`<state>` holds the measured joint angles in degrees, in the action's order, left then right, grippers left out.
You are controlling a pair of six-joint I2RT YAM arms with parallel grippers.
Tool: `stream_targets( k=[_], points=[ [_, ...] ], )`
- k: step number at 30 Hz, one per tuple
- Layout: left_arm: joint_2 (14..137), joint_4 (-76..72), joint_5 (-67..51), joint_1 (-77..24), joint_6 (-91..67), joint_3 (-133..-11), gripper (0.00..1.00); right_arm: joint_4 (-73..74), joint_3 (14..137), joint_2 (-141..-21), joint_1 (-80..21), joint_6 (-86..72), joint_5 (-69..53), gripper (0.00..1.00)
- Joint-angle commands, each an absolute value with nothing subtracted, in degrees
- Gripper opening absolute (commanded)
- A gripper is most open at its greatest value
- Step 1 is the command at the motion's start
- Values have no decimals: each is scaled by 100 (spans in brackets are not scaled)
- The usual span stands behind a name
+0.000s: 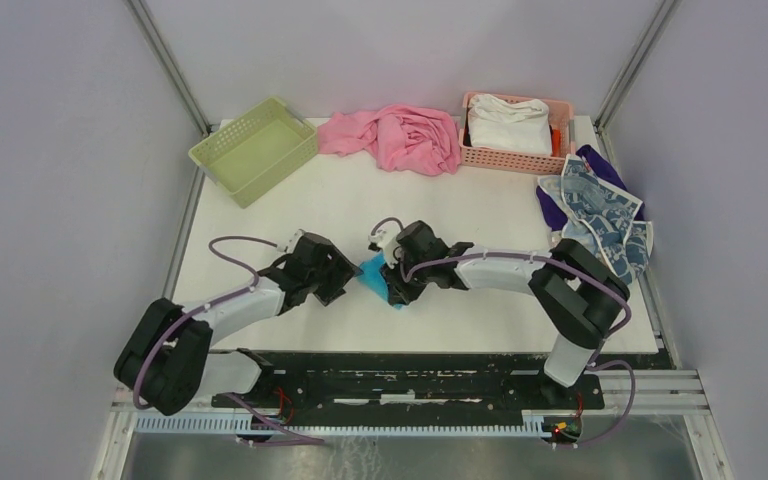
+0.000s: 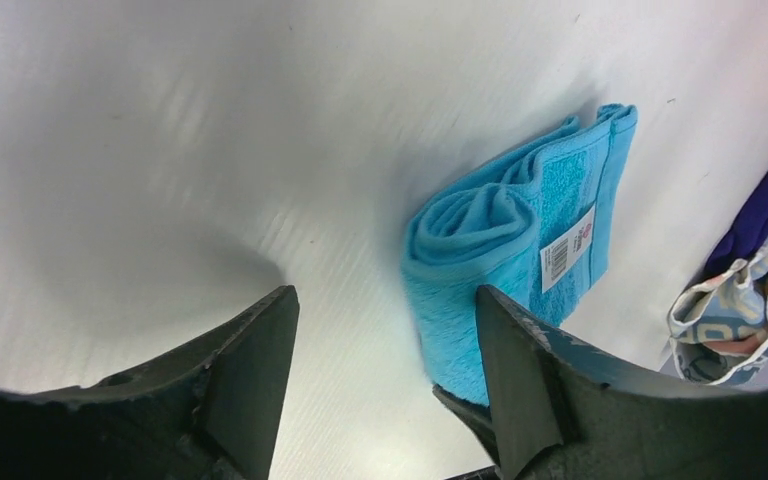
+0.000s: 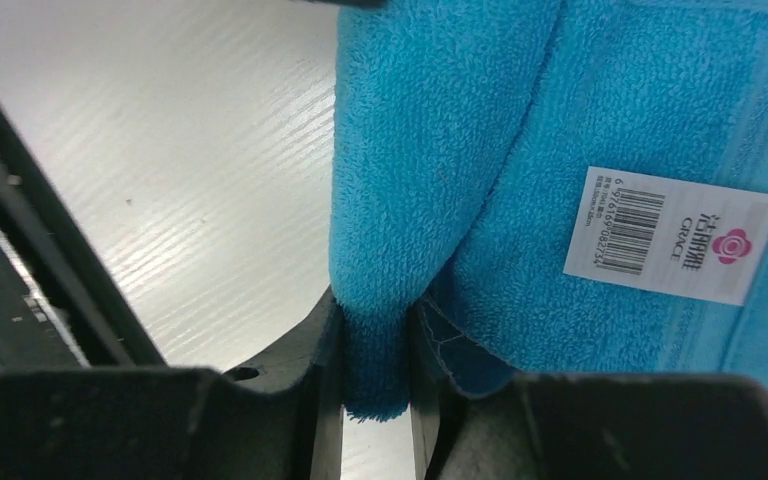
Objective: Roll the towels
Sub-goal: Roll the towel at the center of the board.
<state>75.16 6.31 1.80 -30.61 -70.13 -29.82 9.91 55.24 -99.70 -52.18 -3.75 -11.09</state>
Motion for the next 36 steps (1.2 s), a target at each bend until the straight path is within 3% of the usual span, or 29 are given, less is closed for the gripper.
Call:
stream_targets(
  k=[1,10,22,26,31,36],
  points=[
    [6890,392,539,-3033,-6830,-2790,75,212,4870,-10230,-4537,-1177,-3250,1],
    [7055,-1054,-244,-3032,-7036,-2425,78,-1159,4588,-11228,-3487,-2614,-5140,1],
    [8614,-2032,-766,-3036,-7137,-2830,72,-1392,4544,-12049,-2963,-3347,-5487,3],
    [9042,-1958,-769,-3041,-7131,-3012,55,-984,4599,-11853,-2954,-3124,-5209,10],
    [9295,-1272,-543,-3067,-7102,-3244,32,-261,4709,-11100,-3046,-2623,-4497,27],
    [8936,-305,72,-3071,-7143,-3351,21,759,4950,-10149,-3458,-1971,-3420,41]
  ],
)
